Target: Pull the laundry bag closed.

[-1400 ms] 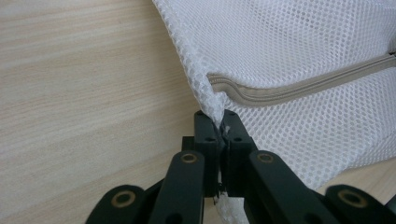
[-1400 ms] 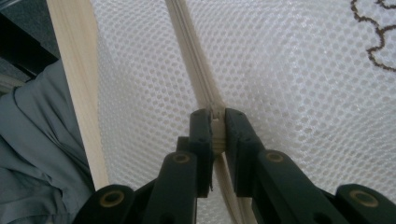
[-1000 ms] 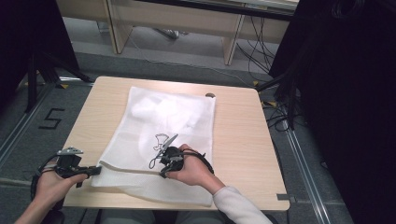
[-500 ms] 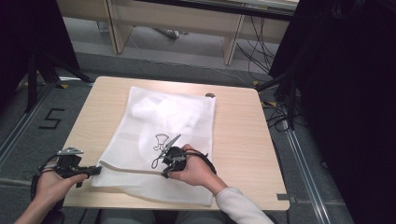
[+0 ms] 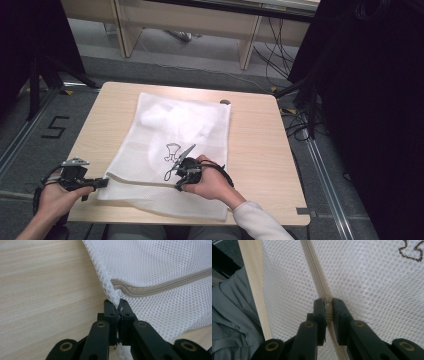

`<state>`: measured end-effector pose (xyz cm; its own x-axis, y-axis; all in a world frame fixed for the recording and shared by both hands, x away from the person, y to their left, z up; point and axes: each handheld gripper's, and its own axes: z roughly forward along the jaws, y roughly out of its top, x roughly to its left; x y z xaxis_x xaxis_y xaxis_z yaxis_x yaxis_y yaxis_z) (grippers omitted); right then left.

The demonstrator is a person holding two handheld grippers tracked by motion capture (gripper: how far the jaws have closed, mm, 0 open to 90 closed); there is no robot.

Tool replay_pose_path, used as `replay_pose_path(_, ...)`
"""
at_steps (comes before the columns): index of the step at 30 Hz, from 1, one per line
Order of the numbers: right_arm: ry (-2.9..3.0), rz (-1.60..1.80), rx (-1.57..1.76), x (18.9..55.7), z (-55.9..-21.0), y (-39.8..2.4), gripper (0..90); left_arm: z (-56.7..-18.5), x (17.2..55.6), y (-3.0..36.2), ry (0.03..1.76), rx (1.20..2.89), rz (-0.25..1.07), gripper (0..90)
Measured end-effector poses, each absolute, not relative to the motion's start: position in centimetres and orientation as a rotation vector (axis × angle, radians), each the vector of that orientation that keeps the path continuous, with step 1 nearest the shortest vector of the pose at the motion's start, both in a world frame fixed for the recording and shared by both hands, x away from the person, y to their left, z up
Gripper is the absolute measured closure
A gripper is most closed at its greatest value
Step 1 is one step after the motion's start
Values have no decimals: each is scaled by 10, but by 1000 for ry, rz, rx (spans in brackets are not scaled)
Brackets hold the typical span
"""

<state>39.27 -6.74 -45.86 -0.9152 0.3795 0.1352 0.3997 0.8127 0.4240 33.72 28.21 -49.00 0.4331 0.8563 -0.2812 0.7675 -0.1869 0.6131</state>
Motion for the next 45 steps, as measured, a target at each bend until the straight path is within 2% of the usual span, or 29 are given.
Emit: replay_pose_path(45, -2949, -710, -664, 390, -457, -87, 826, -490, 337, 282, 1364, 1990, 164, 865)
